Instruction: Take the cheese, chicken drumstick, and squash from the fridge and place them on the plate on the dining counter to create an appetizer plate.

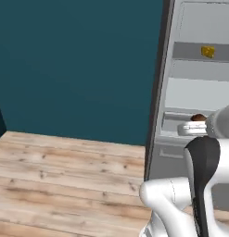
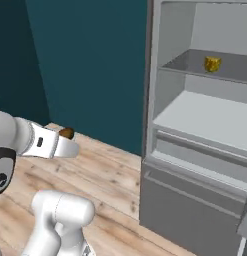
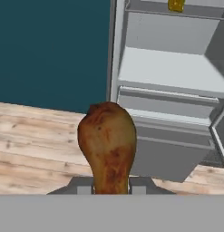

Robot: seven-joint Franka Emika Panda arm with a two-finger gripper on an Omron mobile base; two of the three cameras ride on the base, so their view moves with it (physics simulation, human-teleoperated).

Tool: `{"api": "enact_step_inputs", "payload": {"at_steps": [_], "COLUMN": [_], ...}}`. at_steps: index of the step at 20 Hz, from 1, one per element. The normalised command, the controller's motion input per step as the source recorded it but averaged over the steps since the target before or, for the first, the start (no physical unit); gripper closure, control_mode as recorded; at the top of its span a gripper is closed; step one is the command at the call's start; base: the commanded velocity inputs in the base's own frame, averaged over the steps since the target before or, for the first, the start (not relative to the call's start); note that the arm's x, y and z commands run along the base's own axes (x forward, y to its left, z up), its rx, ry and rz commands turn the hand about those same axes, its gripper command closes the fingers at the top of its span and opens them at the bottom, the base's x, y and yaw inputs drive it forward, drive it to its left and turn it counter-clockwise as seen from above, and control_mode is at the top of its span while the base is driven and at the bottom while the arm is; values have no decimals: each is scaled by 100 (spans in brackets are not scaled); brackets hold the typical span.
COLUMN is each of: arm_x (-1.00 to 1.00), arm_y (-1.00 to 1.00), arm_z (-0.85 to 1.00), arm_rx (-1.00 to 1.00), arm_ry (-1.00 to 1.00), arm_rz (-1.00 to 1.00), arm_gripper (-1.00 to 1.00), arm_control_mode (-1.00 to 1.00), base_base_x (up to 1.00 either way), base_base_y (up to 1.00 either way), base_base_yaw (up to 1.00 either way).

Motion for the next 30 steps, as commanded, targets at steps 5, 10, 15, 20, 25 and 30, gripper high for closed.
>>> {"api": "enact_step_inputs", "payload": {"at_steps": [5,10,15,20,25,30], "arm_x": [0,0,0,0,0,0], "arm_y": [0,0,0,0,0,0], "arm_z": [0,0,0,0,0,0], "arm_rx": [0,0,0,0,0,0], "arm_ry": [0,0,0,0,0,0], "arm_rz": [0,0,0,0,0,0], "arm_gripper": [100,100,100,100,100,100], "arm_control_mode": [100,100,100,100,100,100], "base_base_x": [0,3,23,39,54,99], "base_base_y": [31,28,11,5,0,-50], "base_base_yaw": [92,95,95,94,94,69]}}
